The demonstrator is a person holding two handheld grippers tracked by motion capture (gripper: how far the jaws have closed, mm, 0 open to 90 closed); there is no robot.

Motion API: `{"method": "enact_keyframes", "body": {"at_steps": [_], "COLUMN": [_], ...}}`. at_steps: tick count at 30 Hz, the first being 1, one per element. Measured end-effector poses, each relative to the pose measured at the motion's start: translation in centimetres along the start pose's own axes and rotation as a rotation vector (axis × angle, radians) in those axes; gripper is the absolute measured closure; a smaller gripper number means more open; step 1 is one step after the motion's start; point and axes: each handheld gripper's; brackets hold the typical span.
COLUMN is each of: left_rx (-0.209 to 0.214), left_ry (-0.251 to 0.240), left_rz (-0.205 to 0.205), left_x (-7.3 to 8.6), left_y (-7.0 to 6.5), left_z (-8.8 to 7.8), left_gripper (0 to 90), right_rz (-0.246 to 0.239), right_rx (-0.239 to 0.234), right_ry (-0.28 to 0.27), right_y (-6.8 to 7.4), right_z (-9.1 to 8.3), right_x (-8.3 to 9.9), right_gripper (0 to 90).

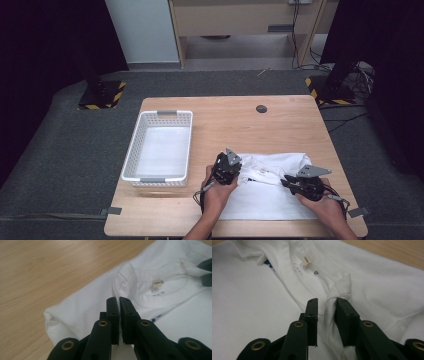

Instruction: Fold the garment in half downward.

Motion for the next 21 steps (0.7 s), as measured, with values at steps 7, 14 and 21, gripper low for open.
{"method": "enact_keyframes", "body": {"at_steps": [7,14,21], "left_rx": [0.024,0.032,0.034], "left_ry": [-0.001,0.024,0.032], "left_rz": [0.015,0.016,0.005], "left_x": [2.5,4.1,4.7], "left_y": [-1.0,-1.2,-0.9], "left_z": [-2.5,-1.8,-1.9], "left_gripper": [87.4,87.2,86.7], "right_rz": [-0.047,-0.104,-0.156], "right_rx": [0.023,0.066,0.023], "right_ry": [-0.04,-0.045,-0.063], "right_y": [0.1,-0.1,0.5], "right_z": [-1.4,-1.0,-1.2], "right_x": [-0.7,-1.0,-1.4], "right_gripper": [55.8,38.8,56.1]}}
Point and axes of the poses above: each handheld gripper's, and its own axes: z roughly forward along the jaws, x roughly out of its underside, y roughly to its left, and after that the axes turned 7 degrees about -z, right-handed
